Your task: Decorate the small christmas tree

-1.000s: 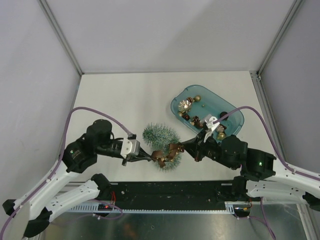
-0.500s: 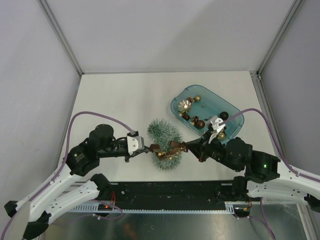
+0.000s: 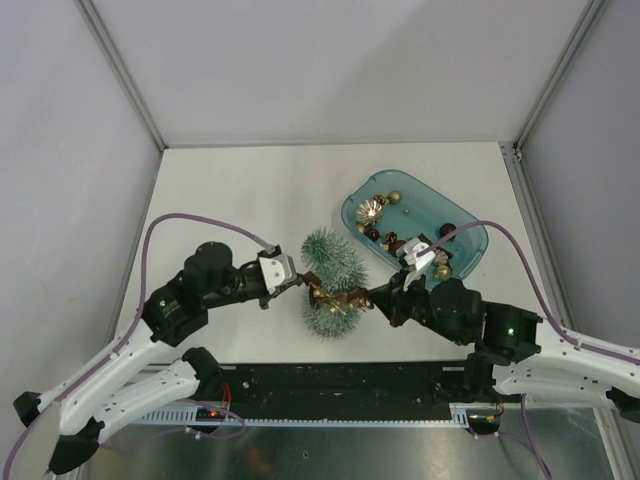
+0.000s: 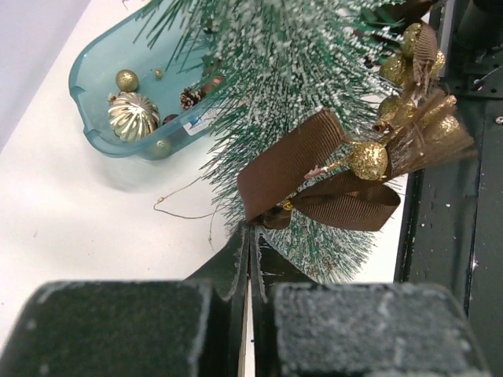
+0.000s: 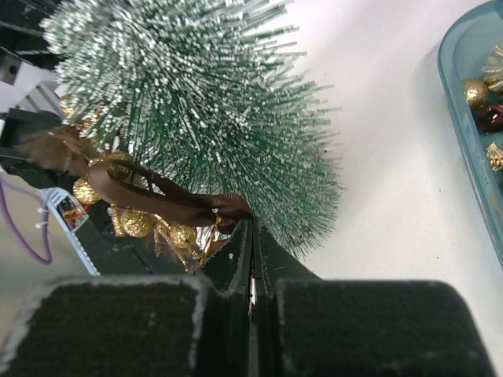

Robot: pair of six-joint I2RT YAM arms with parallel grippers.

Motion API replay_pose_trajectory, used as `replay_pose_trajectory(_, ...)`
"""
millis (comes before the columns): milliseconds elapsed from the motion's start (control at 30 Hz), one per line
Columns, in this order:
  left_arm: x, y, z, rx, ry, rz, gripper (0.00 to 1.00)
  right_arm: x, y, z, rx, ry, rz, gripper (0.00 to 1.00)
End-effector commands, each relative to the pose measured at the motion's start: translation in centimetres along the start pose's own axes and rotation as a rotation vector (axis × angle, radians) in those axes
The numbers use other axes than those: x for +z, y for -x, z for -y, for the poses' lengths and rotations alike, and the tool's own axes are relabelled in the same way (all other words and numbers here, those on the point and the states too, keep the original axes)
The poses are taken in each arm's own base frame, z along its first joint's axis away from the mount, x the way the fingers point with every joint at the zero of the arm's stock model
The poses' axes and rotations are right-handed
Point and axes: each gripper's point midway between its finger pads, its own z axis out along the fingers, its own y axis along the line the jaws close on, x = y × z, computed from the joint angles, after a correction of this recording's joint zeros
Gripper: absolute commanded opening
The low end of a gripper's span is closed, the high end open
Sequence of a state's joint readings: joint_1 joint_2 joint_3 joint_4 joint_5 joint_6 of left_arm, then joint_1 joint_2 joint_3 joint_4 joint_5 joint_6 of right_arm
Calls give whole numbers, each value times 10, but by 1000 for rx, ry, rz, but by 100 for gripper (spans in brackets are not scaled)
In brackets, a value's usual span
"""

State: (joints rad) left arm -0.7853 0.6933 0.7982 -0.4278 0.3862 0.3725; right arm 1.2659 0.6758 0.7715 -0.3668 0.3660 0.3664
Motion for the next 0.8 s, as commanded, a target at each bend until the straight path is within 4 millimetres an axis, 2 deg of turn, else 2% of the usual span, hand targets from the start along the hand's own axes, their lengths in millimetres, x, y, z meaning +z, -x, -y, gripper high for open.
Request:
replay_pose_trajectory(0, 8, 10, 3, -25, -26, 49, 1, 10, 1, 5, 10, -42, 28, 0)
replay_pose_trajectory(67, 10, 7, 8, -36, -51, 48, 6, 14, 0, 3, 14, -33, 30, 0)
replay_pose_trajectory(167, 12, 1, 14, -46, -76, 42, 20, 20, -2, -1, 23, -25, 34, 0)
replay_pose_trajectory(367, 14, -5, 13, -44, -68, 41, 46, 28, -8, -9, 50, 1, 35, 0)
replay_pose_trajectory(600, 10, -9, 6, -41, -8, 33, 53, 28, -19, -8, 64, -14, 10, 1)
replay_pose_trajectory(700, 5, -12, 2, -34, 25, 25, 56, 20, -19, -1, 74, -41, 11, 9)
replay_pose_trajectory(767, 2, -15, 0, -34, 42, 13, 59, 13, -16, 5, 85, -58, 21, 18)
